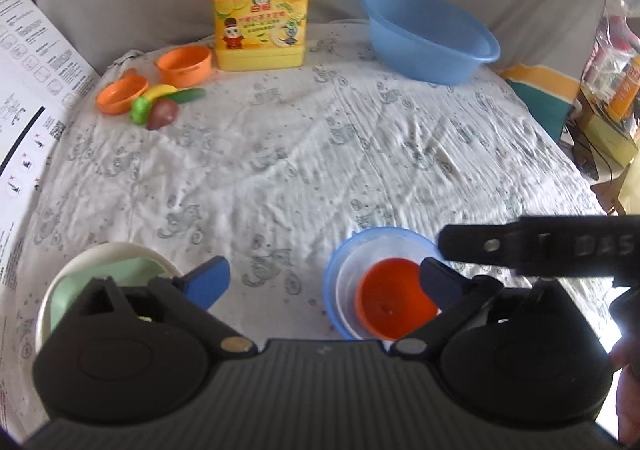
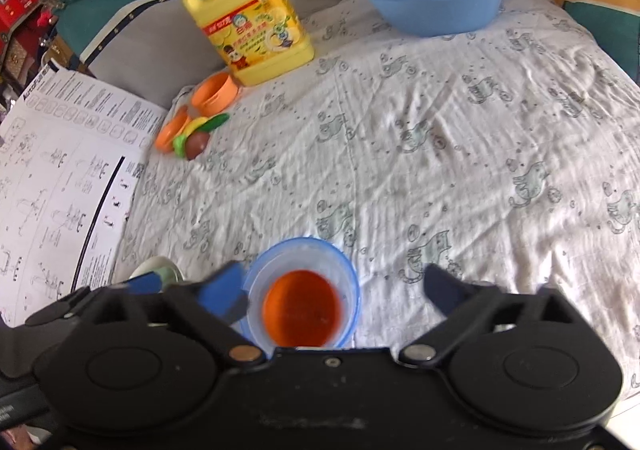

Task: Organize plates and bowls
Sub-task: 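Lower the orange cup into the clear bowl and open both grippers, then close both grippers on the rim of the blue bowl stack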

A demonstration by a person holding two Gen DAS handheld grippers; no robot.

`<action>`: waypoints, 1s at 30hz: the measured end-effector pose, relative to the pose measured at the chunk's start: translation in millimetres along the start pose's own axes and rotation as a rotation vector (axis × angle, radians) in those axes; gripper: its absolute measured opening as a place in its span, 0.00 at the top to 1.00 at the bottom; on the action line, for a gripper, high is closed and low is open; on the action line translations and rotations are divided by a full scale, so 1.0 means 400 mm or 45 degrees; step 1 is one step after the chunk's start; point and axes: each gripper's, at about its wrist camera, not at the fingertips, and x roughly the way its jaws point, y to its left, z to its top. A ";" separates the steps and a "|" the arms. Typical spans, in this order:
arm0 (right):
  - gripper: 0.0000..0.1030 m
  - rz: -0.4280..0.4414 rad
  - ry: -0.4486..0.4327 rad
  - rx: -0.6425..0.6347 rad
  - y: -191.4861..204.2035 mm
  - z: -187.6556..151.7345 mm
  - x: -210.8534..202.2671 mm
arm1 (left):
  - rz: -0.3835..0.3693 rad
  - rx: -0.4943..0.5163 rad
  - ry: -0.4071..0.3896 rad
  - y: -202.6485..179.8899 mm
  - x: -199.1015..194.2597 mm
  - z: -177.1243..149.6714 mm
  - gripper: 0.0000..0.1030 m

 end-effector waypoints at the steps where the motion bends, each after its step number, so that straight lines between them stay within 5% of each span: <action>1: 0.00 -0.008 0.001 0.008 -0.002 0.001 -0.001 | -0.003 -0.005 0.004 0.007 -0.001 0.000 0.00; 30: 0.00 -0.112 0.035 0.058 -0.031 -0.070 0.031 | -0.097 0.001 0.045 0.025 0.039 -0.072 0.00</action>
